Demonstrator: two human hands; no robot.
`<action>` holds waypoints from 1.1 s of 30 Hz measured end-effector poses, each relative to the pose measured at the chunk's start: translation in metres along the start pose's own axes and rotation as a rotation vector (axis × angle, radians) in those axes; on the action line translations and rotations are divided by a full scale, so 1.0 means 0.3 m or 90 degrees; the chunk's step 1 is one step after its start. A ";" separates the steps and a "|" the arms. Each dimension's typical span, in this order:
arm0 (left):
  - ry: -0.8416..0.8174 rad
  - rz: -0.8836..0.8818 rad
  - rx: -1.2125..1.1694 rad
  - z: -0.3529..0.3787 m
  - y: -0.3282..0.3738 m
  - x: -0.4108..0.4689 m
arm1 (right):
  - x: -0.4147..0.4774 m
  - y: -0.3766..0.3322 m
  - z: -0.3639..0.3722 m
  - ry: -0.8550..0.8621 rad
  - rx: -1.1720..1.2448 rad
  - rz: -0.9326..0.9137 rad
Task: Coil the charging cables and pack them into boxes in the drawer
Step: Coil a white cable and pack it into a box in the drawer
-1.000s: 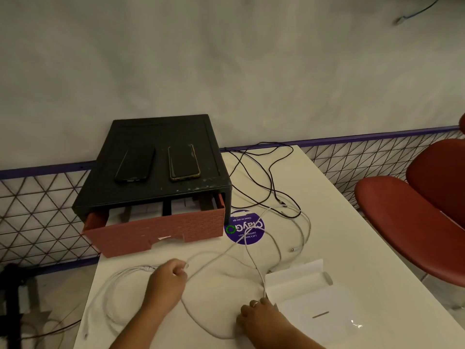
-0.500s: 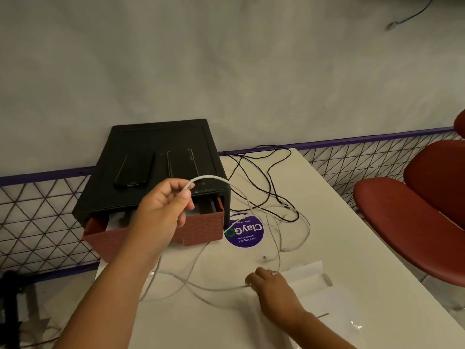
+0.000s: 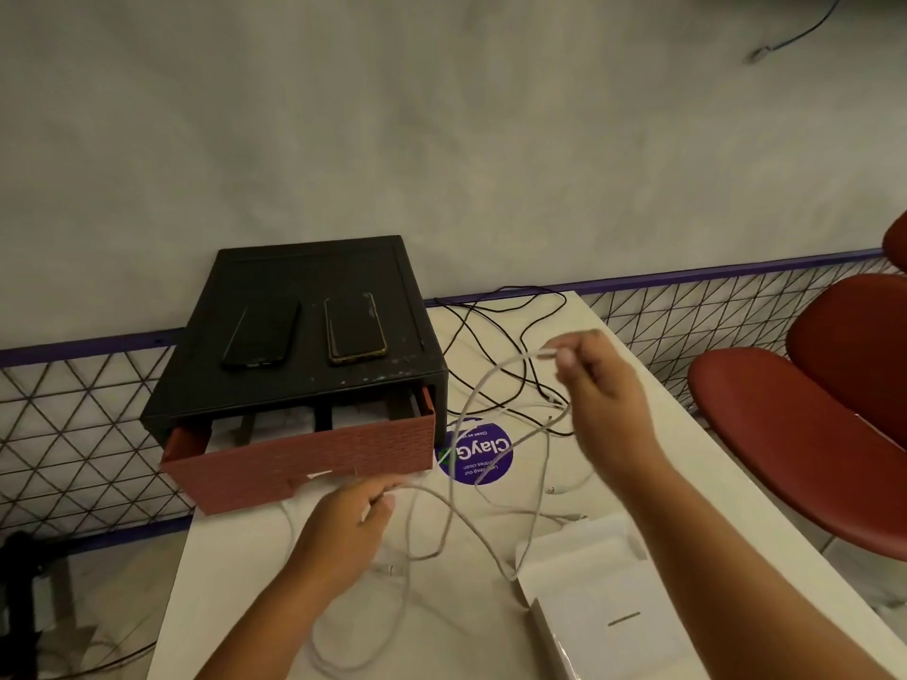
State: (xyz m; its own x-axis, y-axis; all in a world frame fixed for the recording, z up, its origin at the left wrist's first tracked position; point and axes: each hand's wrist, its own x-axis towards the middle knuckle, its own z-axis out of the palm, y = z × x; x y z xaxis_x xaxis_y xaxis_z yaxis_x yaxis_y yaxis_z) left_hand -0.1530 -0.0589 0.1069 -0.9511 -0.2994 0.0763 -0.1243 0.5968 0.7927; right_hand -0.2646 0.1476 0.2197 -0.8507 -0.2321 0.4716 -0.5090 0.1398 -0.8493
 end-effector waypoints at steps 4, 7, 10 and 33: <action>-0.081 -0.004 0.198 0.036 -0.050 -0.053 | 0.076 -0.087 -0.054 0.083 0.155 0.021; -0.151 0.036 0.354 0.082 -0.078 -0.090 | 0.121 -0.162 -0.087 0.112 0.221 -0.010; -0.216 0.013 0.418 0.132 -0.085 -0.115 | 0.163 -0.233 -0.120 0.140 0.267 -0.045; -0.089 -0.118 -0.301 0.209 0.076 -0.077 | 0.285 -0.214 -0.201 0.308 0.101 -0.096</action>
State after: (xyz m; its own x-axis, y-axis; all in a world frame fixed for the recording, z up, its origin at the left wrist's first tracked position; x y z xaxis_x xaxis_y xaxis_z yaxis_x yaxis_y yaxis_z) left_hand -0.1516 0.0083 0.0853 -0.9580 -0.2461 -0.1471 -0.1835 0.1318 0.9741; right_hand -0.3124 0.1767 0.3288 -0.7522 0.2373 0.6148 -0.6359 -0.0167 -0.7716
